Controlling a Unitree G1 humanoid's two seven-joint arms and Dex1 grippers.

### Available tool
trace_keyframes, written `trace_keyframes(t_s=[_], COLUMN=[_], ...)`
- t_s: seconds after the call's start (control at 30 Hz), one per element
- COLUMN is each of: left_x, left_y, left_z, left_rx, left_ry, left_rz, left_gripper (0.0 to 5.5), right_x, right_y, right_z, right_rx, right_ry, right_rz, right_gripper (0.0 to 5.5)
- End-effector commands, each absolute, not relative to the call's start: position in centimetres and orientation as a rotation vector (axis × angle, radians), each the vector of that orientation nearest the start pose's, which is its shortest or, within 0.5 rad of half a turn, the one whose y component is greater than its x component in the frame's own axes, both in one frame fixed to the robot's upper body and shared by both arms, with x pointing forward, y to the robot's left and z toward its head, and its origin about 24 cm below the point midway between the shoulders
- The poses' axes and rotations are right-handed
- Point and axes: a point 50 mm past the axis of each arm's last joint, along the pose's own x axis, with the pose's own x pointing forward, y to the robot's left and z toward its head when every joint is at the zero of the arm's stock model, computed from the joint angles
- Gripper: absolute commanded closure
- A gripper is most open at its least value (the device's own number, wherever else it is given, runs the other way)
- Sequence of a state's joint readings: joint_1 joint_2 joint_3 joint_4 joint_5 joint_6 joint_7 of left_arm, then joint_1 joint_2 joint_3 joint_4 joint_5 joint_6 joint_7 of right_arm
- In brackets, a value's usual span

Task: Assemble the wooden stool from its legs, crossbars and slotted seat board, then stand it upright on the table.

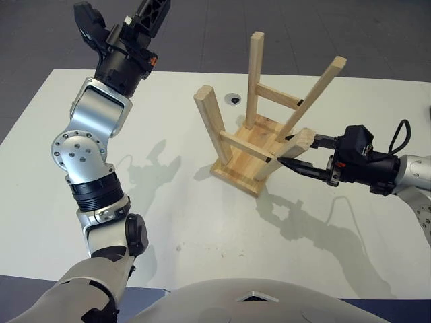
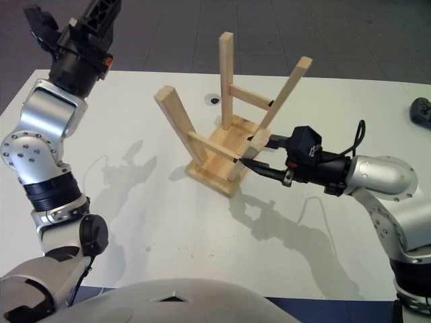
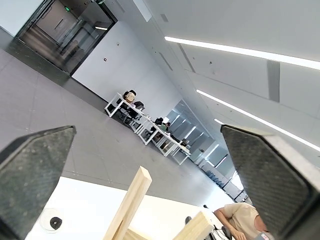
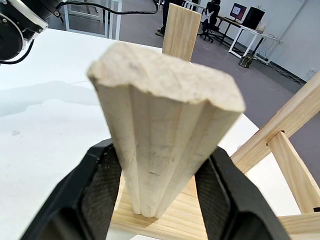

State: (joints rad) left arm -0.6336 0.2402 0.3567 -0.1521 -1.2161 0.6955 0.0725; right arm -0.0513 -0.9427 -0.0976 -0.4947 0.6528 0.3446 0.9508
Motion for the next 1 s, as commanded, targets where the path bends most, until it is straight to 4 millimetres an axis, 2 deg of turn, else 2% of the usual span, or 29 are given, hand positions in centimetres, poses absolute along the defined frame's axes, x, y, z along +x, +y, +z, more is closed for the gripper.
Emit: trace_keyframes(t_s=[0.03, 0.17, 0.33, 0.47, 0.63, 0.73, 0.87, 0.93, 1.0], left_x=[31.5, 31.5, 31.1, 31.2, 31.4, 31.4, 30.2, 29.3, 28.1], left_y=[17.9, 17.9, 17.0, 16.8, 17.4, 18.2, 18.0, 17.8, 17.9], left_z=[22.8, 22.4, 21.5, 20.7, 20.1, 19.9, 19.6, 19.5, 19.2], left_rx=[-0.782, -0.774, -0.786, -0.78, -0.779, -0.764, -0.566, -0.514, -0.468], left_ry=[-0.148, -0.134, -0.103, -0.081, -0.074, -0.086, -0.102, -0.105, -0.103], left_rz=[-0.503, -0.512, -0.522, -0.511, -0.478, -0.415, -0.316, -0.299, -0.251], left_gripper=[0.1, 0.1, 0.1, 0.1, 0.1, 0.1, 0.1, 0.1, 0.1], right_x=[22.2, 24.6, 25.9, 26.6, 26.4, 25.7, 24.0, 23.2, 23.1], right_y=[-20.6, -20.9, -20.2, -20.9, -21.9, -22.1, -22.5, -23.5, -25.2], right_z=[15.5, 16.1, 17.0, 17.1, 17.9, 18.7, 20.4, 21.3, 22.8], right_rx=[-0.531, -0.57, -0.423, -0.465, -0.443, -0.306, 0.184, 0.373, 0.536], right_ry=[0.173, 0.12, 0.09, 0.091, 0.094, 0.09, 0.074, 0.022, -0.11], right_rz=[1.32, 1.287, 1.243, 1.183, 1.13, 1.106, 1.078, 1.029, 0.894], right_gripper=[3.38, 3.38, 3.38, 2.66, 1.81, 1.36, 0.72, 0.33, 0.12])
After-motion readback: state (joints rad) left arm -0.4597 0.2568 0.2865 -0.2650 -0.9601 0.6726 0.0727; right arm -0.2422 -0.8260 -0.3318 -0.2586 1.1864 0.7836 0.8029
